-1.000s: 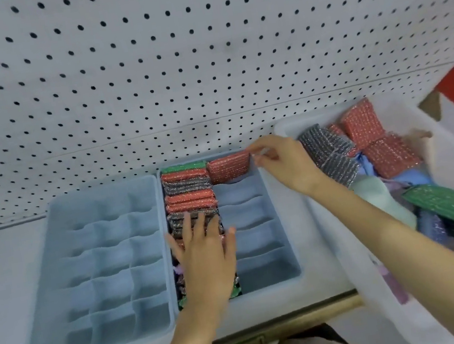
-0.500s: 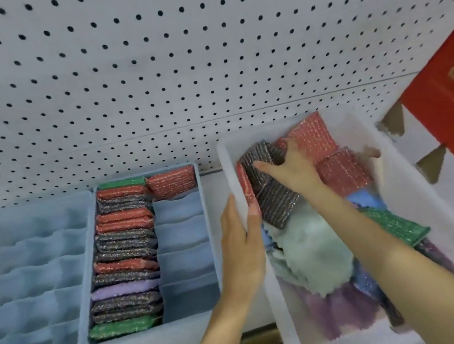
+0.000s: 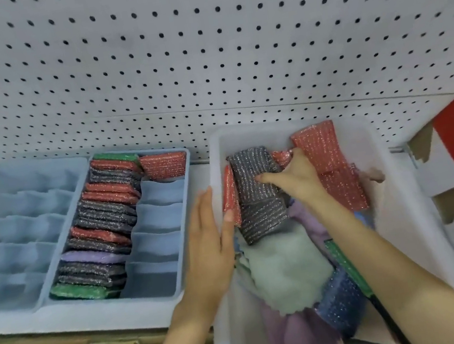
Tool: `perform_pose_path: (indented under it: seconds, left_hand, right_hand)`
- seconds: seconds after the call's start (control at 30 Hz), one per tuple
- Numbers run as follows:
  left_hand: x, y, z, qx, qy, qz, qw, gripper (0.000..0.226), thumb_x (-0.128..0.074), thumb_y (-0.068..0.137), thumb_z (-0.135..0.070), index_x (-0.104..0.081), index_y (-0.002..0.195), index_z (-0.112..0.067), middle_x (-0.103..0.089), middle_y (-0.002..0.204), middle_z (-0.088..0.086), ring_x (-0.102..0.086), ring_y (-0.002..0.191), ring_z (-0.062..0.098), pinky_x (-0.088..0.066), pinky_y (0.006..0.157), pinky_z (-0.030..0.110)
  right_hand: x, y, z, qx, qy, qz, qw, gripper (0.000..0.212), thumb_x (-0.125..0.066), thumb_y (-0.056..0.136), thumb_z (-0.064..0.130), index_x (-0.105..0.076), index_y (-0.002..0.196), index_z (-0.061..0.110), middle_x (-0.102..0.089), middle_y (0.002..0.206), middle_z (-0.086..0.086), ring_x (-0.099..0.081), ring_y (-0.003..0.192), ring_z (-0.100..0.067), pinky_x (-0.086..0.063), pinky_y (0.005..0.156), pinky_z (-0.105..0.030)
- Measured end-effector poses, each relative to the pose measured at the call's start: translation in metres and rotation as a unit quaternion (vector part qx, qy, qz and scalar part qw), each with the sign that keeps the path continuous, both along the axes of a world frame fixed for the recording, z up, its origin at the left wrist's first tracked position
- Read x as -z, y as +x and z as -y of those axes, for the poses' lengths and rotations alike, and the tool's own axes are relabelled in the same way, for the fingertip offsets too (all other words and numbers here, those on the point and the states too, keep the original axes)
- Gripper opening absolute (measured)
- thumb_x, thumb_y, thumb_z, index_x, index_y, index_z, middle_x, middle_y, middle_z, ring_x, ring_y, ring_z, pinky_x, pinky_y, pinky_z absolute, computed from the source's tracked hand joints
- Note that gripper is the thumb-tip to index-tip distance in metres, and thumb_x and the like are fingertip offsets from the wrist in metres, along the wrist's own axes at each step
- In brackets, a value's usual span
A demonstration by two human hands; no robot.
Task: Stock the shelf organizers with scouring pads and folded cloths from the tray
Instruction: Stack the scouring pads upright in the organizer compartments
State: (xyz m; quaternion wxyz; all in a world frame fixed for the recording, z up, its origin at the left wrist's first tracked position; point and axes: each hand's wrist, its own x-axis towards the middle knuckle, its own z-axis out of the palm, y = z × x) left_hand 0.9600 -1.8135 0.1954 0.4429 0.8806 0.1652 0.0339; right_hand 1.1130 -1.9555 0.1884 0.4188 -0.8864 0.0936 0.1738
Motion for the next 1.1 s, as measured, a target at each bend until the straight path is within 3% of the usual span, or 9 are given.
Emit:
perform_pose_path:
  seconds: [0.13, 0.23, 0.3, 0.47, 0.63, 0.7, 0.77, 0.97, 1.1]
  left_hand:
    - [-0.018, -0.003, 0.006, -0.021, -0.018, 0.075, 0.997, 0.052, -0.032, 0.098, -0.049, -0.023, 0.146, -0.032, -0.027, 0.146, -0.024, -0.017, 0.135, -0.015, -0.009, 0.104, -0.001]
    - [-0.040, 0.003, 0.015, -0.057, -0.123, 0.107, 0.985, 0.052, -0.039, 0.093, -0.055, -0.029, 0.141, -0.037, -0.035, 0.137, -0.032, -0.029, 0.128, -0.018, -0.021, 0.103, 0.004]
    - [-0.057, 0.010, 0.022, -0.065, -0.208, 0.104, 0.970, 0.063, -0.044, 0.088, -0.063, -0.032, 0.143, -0.033, -0.039, 0.141, -0.022, -0.035, 0.130, -0.008, -0.028, 0.108, 0.018]
    - [-0.102, 0.019, 0.031, -0.025, -0.363, 0.040, 0.931, 0.095, -0.059, 0.059, -0.064, -0.032, 0.144, -0.031, -0.049, 0.133, -0.009, -0.052, 0.118, 0.005, -0.045, 0.092, 0.022]
    - [-0.114, 0.011, 0.014, 0.008, -0.348, -0.045, 0.936, 0.096, -0.081, 0.053, -0.061, -0.041, 0.136, -0.036, -0.064, 0.119, -0.003, -0.069, 0.096, 0.014, -0.057, 0.084, 0.037]
    - [-0.113, -0.002, 0.007, 0.002, -0.389, -0.061, 0.919, 0.077, -0.084, 0.058, -0.047, -0.051, 0.126, -0.030, -0.072, 0.104, -0.001, -0.072, 0.086, 0.017, -0.059, 0.073, 0.033]
    - [-0.111, -0.017, -0.003, -0.023, -0.439, -0.062, 0.896, 0.065, -0.078, 0.058, -0.038, -0.057, 0.118, -0.025, -0.075, 0.094, -0.001, -0.073, 0.081, 0.018, -0.058, 0.065, 0.030]
    - [-0.099, -0.054, -0.064, -0.185, -0.507, 0.016, 0.842, 0.047, -0.074, 0.070, -0.032, -0.059, 0.111, -0.017, -0.075, 0.089, 0.004, -0.073, 0.076, 0.020, -0.056, 0.055, 0.029]
    - [-0.096, -0.072, -0.111, -0.269, -0.495, 0.095, 0.820, 0.054, -0.075, 0.066, -0.034, -0.061, 0.114, -0.016, -0.074, 0.097, 0.006, -0.072, 0.085, 0.022, -0.056, 0.063, 0.033]
  right_hand:
    - [-0.031, -0.004, 0.023, 0.097, 0.141, 0.023, 0.985, 0.094, -0.087, 0.052, 0.044, -0.045, 0.129, 0.011, -0.058, 0.119, 0.003, -0.056, 0.109, -0.016, -0.046, 0.098, -0.036]
    - [-0.065, -0.013, 0.043, 0.125, 0.255, 0.057, 0.957, 0.034, -0.083, 0.067, 0.023, -0.064, 0.095, 0.019, -0.072, 0.088, 0.004, -0.070, 0.077, -0.010, -0.054, 0.069, -0.025]
    - [-0.085, -0.022, 0.051, 0.134, 0.320, 0.046, 0.937, 0.023, -0.077, 0.074, 0.015, -0.065, 0.093, 0.018, -0.073, 0.081, 0.003, -0.070, 0.070, -0.010, -0.054, 0.062, -0.024]
    - [-0.111, -0.057, 0.055, 0.103, 0.384, 0.034, 0.917, 0.018, -0.074, 0.077, 0.013, -0.065, 0.092, 0.017, -0.075, 0.081, -0.001, -0.071, 0.078, -0.019, -0.057, 0.073, -0.037]
    - [-0.110, -0.089, 0.041, -0.050, 0.298, -0.031, 0.953, 0.102, -0.090, 0.047, 0.047, -0.041, 0.135, 0.028, -0.062, 0.121, 0.013, -0.058, 0.111, -0.009, -0.045, 0.099, -0.036]
    - [-0.115, -0.100, 0.030, -0.081, 0.328, -0.037, 0.941, 0.059, -0.082, 0.063, 0.030, -0.049, 0.112, 0.034, -0.068, 0.096, 0.024, -0.065, 0.086, 0.005, -0.051, 0.076, -0.015]
    - [-0.118, -0.113, 0.011, -0.090, 0.359, -0.043, 0.928, 0.041, -0.076, 0.067, 0.027, -0.052, 0.100, 0.033, -0.071, 0.097, 0.013, -0.069, 0.085, -0.001, -0.054, 0.069, -0.019]
    - [-0.100, -0.146, -0.043, 0.060, 0.439, -0.032, 0.896, 0.061, -0.067, 0.067, 0.039, -0.054, 0.120, 0.011, -0.060, 0.105, -0.009, -0.059, 0.091, -0.018, -0.047, 0.086, -0.034]
    - [-0.083, -0.205, -0.101, -0.018, 0.428, -0.139, 0.893, 0.048, -0.069, 0.069, 0.033, -0.057, 0.110, 0.012, -0.069, 0.100, -0.007, -0.068, 0.084, -0.019, -0.055, 0.077, -0.036]
